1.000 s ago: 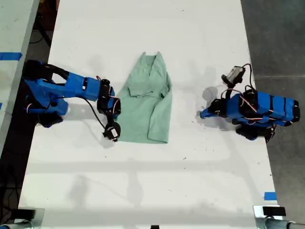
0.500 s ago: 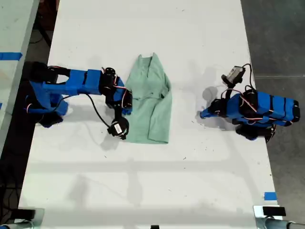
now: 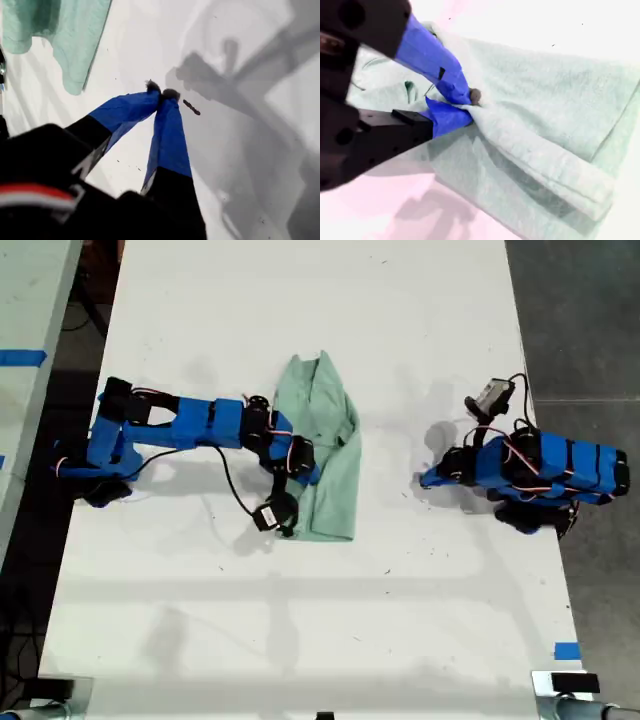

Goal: Fold t shirt

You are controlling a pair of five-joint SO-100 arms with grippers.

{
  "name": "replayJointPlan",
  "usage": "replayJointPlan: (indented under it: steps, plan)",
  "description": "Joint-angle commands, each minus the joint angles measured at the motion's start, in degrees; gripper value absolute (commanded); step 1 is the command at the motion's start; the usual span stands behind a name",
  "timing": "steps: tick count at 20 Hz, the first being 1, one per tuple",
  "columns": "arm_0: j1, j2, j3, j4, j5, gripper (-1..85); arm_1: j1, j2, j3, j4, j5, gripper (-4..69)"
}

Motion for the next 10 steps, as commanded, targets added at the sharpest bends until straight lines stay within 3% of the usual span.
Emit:
replayJointPlan:
  steps: [1,4,5,6,10]
  plan:
    - [-1.4,1.1,-3.2,-1.6,1.1,30.7,-0.3,0.8,2.7,0.4,-0.2,1.5]
    - [-3.9,4.8,-3.1,4.2,0.9,28.0,-0.4,0.8,2.7,0.4,-0.2,1.5]
    - [-5.1,7.3,-3.0,7.5,0.4,21.4,-0.4,0.8,2.7,0.4,-0.2,1.5]
    - [-6.2,10.4,-2.8,10.5,0.4,3.5,-0.4,0.8,2.7,0.4,-0.2,1.5]
    - [-7.2,27.5,3.1,18.2,2.7,0.0,-0.4,0.8,2.7,0.4,-0.2,1.5]
